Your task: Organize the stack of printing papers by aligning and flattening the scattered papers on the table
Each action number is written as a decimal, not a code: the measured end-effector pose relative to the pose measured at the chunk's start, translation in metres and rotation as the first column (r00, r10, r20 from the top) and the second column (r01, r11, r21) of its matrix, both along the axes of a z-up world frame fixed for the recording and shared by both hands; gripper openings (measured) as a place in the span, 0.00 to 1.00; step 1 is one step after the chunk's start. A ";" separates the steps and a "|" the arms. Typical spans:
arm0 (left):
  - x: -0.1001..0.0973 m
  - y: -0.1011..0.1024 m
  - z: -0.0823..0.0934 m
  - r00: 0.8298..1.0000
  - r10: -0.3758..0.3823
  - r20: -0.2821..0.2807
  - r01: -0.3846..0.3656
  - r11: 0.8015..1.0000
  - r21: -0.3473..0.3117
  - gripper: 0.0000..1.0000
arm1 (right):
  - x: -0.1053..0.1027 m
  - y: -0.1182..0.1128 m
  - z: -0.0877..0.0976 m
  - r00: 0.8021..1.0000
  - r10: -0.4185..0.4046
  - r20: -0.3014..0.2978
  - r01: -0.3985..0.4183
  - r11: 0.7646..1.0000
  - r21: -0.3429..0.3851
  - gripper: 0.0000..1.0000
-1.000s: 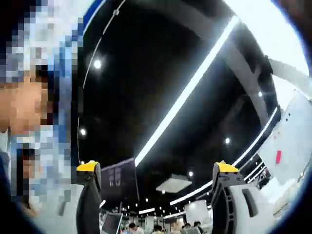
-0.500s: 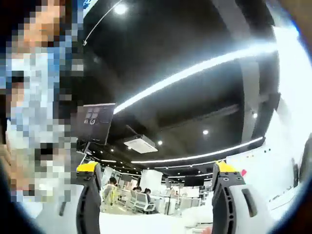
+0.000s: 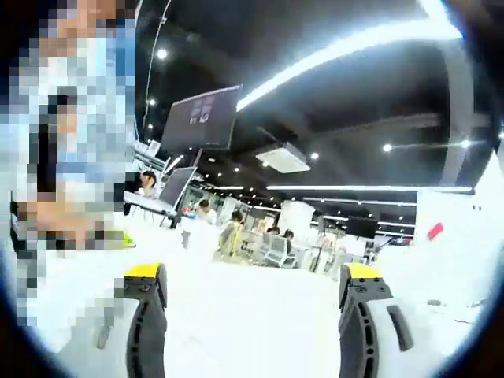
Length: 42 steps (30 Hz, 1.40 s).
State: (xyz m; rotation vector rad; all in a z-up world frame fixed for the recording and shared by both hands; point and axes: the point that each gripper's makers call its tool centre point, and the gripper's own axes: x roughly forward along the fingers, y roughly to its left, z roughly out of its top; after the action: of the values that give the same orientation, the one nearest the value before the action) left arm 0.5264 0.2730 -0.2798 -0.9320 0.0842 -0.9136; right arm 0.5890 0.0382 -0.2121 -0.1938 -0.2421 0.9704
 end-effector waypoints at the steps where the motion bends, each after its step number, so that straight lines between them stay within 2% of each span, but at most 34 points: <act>1: 0.000 0.000 0.000 1.000 -0.001 0.000 0.001 1.000 -0.001 0.06 | 0.001 0.004 -0.009 1.000 0.011 -0.029 -0.011 1.000 -0.012 0.85; 3: -0.001 -0.001 0.000 1.000 -0.001 0.001 0.001 1.000 0.002 0.06 | 0.004 0.014 -0.031 0.994 0.036 -0.103 -0.040 0.998 -0.041 0.86; 6: -0.001 -0.001 0.000 1.000 0.000 0.004 0.000 1.000 0.005 0.06 | 0.011 0.022 -0.056 0.988 0.025 -0.152 -0.041 0.994 -0.100 0.86; 9: -0.002 -0.002 0.001 1.000 0.000 0.007 0.000 1.000 0.007 0.06 | 0.015 0.028 -0.073 0.971 0.026 -0.236 -0.047 0.995 -0.083 0.88; 13: -0.002 0.000 0.001 1.000 -0.001 0.009 0.001 1.000 0.007 0.06 | 0.024 0.027 -0.085 0.969 -0.004 -0.248 -0.023 0.994 -0.107 0.88; 17: 0.001 0.004 0.000 1.000 -0.002 0.003 0.002 1.000 -0.001 0.06 | 0.029 0.026 -0.087 0.967 -0.018 -0.254 -0.008 0.995 -0.102 0.89; 21: 0.001 0.002 0.000 1.000 -0.003 0.002 0.003 1.000 -0.004 0.06 | 0.027 0.029 -0.091 0.974 -0.004 -0.225 -0.029 0.989 -0.143 0.89; 27: 0.001 0.002 0.000 1.000 -0.002 -0.005 0.002 1.000 -0.005 0.06 | 0.025 0.035 -0.106 0.961 0.016 -0.276 -0.088 0.965 -0.247 0.88; 33: 0.002 0.003 -0.001 1.000 0.001 -0.006 -0.001 1.000 -0.002 0.06 | 0.021 0.040 -0.120 0.947 0.035 -0.321 -0.132 0.949 -0.286 0.89; 36: 0.002 0.003 -0.001 1.000 0.000 -0.005 0.000 1.000 -0.002 0.06 | 0.016 0.041 -0.133 0.942 0.030 -0.334 -0.150 0.929 -0.338 0.88; 42: 0.002 0.003 -0.001 1.000 -0.002 -0.005 0.002 1.000 -0.003 0.06 | 0.018 0.043 -0.137 0.930 0.027 -0.366 -0.155 0.933 -0.324 0.88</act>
State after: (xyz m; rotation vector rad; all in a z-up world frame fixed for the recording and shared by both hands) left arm 0.5282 0.2759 -0.2805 -0.9376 0.0879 -0.9132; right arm 0.6072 0.0815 -0.3493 -0.3282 0.2622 1.1203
